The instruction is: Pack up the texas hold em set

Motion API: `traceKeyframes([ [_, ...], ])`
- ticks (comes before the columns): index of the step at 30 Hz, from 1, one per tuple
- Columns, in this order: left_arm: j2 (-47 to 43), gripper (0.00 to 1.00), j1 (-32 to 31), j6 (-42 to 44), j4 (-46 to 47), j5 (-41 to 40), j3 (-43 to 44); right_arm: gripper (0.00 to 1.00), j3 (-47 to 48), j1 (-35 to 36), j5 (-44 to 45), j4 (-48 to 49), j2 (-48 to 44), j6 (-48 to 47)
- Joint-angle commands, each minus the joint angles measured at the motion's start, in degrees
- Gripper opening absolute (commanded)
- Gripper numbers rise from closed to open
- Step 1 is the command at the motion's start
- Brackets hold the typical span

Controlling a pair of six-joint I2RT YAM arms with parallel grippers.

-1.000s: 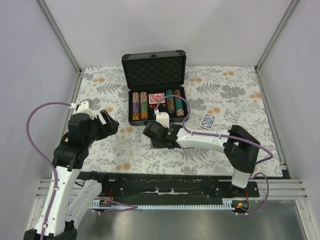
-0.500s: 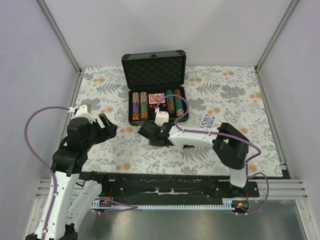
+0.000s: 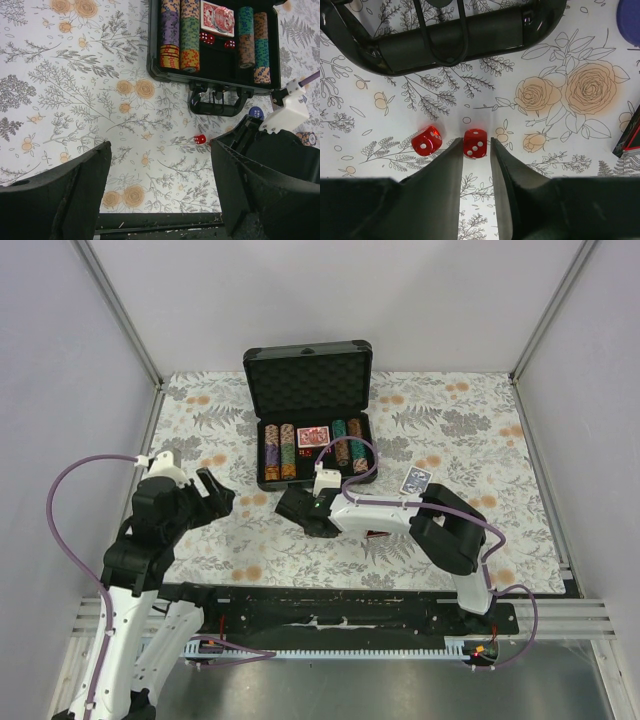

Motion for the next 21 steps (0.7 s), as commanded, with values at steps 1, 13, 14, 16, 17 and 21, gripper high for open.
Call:
traceKeyframes([
  [1, -0.8, 0.86, 0.3, 1.6, 2.1, 1.3, -0.1, 0.33, 2.9, 0.2, 2.9, -0.8, 1.5, 1.8],
  [13, -0.8, 0.87, 0.3, 1.8, 2.2, 1.3, -0.4, 0.28, 3.6, 0.2, 3.4, -0.8, 1.5, -1.9],
  [14, -0.8, 0.87, 0.3, 1.6, 2.4, 1.2, -0.5, 0.26, 3.7, 0.2, 3.7, -0.7, 1.3, -2.4],
  [16, -0.7, 0.87, 0.4, 1.5, 2.6, 1.4, -0.7, 0.22, 4.3, 0.3, 4.8, -0.8, 0.4, -4.6],
  [17, -0.7, 0.87, 0.3, 1.4, 2.9, 1.5, -0.9, 0.22, 4.6, 0.3, 5.4, -0.8, -0.2, -5.8],
  [21, -0.6, 0.87, 0.3, 1.2, 3.6, 1.9, -1.3, 0.18, 6.2, 0.3, 9.3, -0.7, -3.1, -10.8],
])
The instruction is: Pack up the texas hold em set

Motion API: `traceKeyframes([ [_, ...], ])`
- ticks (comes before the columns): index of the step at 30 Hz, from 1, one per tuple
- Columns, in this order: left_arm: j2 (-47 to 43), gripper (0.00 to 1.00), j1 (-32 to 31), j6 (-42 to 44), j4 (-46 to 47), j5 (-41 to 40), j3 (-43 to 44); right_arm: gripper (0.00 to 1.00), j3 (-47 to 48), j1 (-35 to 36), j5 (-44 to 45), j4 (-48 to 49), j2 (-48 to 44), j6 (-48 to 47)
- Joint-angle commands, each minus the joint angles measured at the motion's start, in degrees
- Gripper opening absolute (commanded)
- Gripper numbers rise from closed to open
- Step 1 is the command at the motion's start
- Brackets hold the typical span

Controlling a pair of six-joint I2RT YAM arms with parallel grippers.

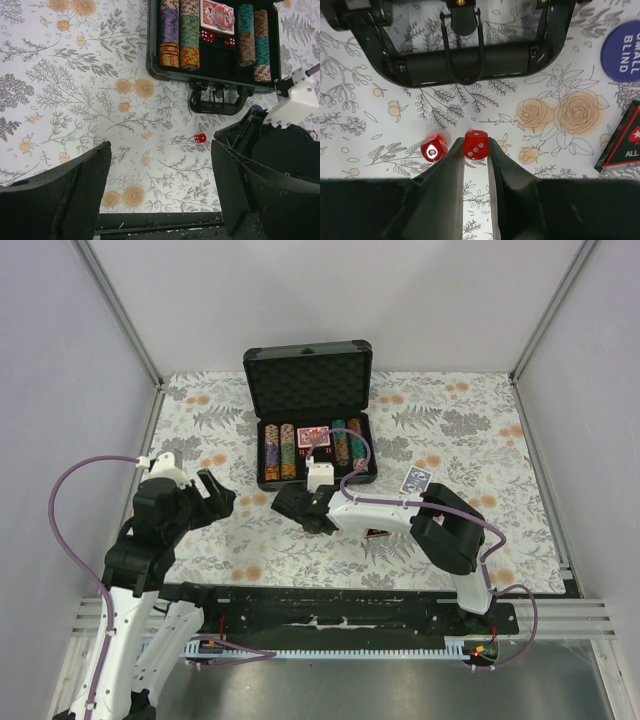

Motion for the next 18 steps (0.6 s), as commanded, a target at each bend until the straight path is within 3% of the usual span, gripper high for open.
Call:
traceKeyframes([
  [1, 0.2, 0.87, 0.3, 1.0, 3.1, 1.7, -0.6, 0.18, 4.1, 0.2, 7.9, -0.2, -4.6, -6.5],
  [6, 0.7, 0.87, 0.3, 0.8, 3.8, 2.0, -0.6, 0.15, 7.9, -2.5, 9.6, 2.1, -5.0, -15.1],
  [18, 2.8, 0.87, 0.3, -1.1, 5.1, 4.2, 0.4, 0.13, 14.5, -14.6, -3.0, 18.0, 1.8, -34.7],
])
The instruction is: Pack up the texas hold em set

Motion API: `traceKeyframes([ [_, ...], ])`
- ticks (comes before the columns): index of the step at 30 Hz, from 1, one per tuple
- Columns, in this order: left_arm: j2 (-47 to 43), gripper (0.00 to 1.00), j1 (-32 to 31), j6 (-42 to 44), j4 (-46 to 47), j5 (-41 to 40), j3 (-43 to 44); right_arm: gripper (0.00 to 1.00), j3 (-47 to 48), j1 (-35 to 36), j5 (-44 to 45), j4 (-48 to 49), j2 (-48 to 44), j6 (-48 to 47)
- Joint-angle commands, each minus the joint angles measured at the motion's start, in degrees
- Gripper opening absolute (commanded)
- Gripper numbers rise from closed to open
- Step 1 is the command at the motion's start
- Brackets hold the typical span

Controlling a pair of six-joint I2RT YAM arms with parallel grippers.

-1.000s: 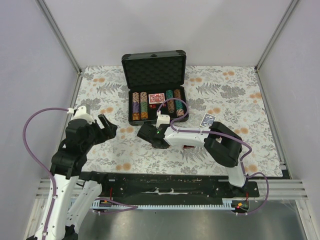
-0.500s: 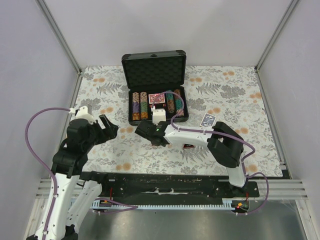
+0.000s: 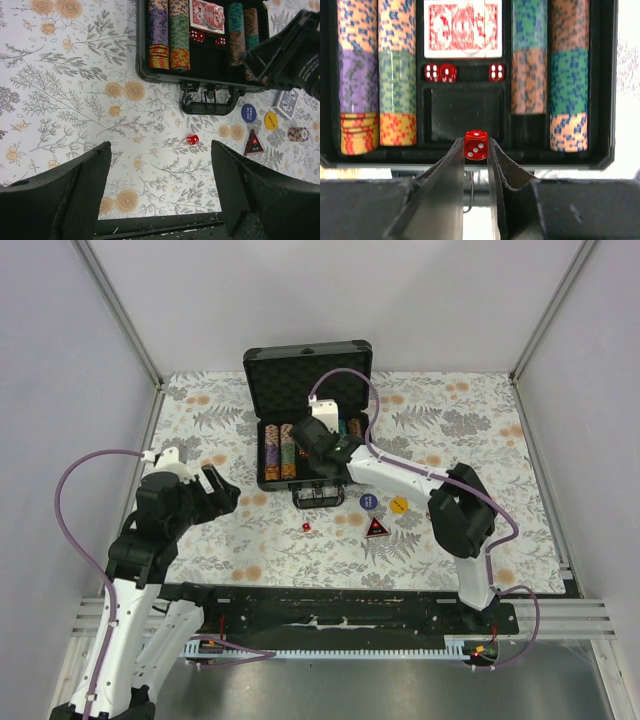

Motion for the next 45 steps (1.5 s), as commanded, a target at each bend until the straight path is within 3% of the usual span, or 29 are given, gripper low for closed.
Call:
traceKeyframes([
  [1, 0.9, 0.86, 0.3, -1.2, 2.4, 1.8, 0.9, 0.13, 3.9, -2.1, -4.1, 8.2, 3.2, -9.0],
  [16, 3.4, 0.86, 0.4, -2.9, 4.0, 3.9, -0.2, 0.15, 11.8, -6.9, -8.8, 11.6, 13.4, -13.2],
  [45, 5.0, 0.86, 0.3, -1.3, 3.9, 3.2, -0.6, 0.16, 18.0, -8.3, -10.2, 3.4, 20.4, -10.6],
])
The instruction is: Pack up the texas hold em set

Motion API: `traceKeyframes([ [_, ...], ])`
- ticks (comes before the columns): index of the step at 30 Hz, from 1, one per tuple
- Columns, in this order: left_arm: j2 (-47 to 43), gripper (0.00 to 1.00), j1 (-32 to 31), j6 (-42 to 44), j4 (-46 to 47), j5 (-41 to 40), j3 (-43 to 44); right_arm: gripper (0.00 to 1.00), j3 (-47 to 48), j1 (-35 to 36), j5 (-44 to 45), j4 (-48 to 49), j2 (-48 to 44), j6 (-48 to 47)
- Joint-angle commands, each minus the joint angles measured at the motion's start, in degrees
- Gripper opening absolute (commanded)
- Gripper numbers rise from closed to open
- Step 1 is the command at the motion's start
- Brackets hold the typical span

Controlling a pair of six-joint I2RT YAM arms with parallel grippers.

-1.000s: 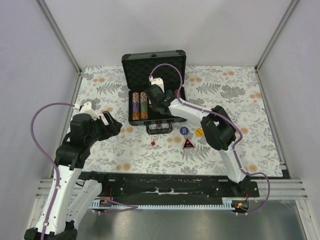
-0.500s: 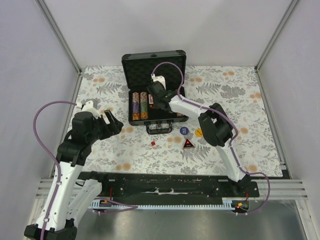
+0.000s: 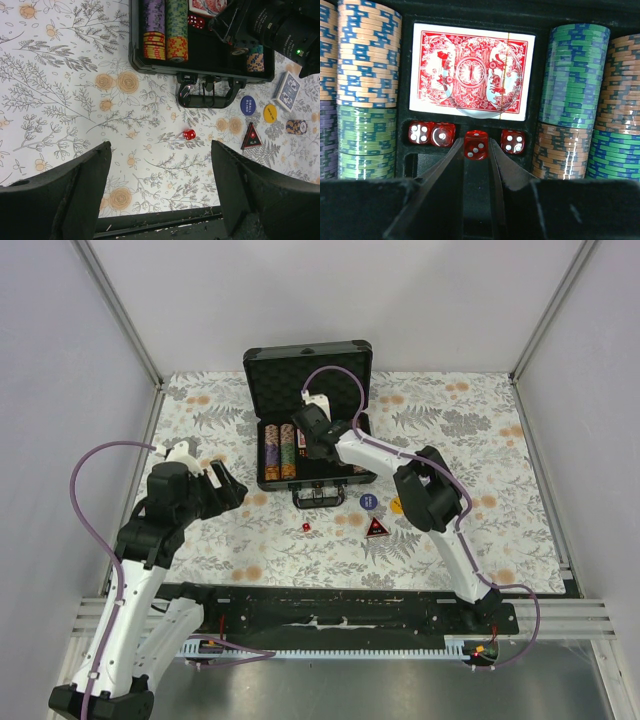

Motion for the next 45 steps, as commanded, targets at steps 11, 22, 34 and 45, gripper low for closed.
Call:
traceKeyframes([
  [11, -0.3, 0.86, 0.3, 0.0, 1.9, 0.4, -0.2, 0.16, 4.0, -0.3, 1.6, -1.3, 3.7, 1.4],
  [22, -0.6, 0.86, 0.3, 0.2, 1.5, 0.1, -0.5, 0.39, 4.5, -0.4, 3.6, -3.2, 4.0, 2.7],
  [34, -0.7, 0.86, 0.2, 0.3, 1.4, -0.3, -0.7, 0.44, 4.2, -0.4, 5.3, -3.3, 1.1, 3.3],
  [45, -0.5, 0.86, 0.3, 0.3, 1.5, -0.3, -0.7, 0.48, 3.2, -0.3, 6.0, -3.3, -1.9, 4.1],
])
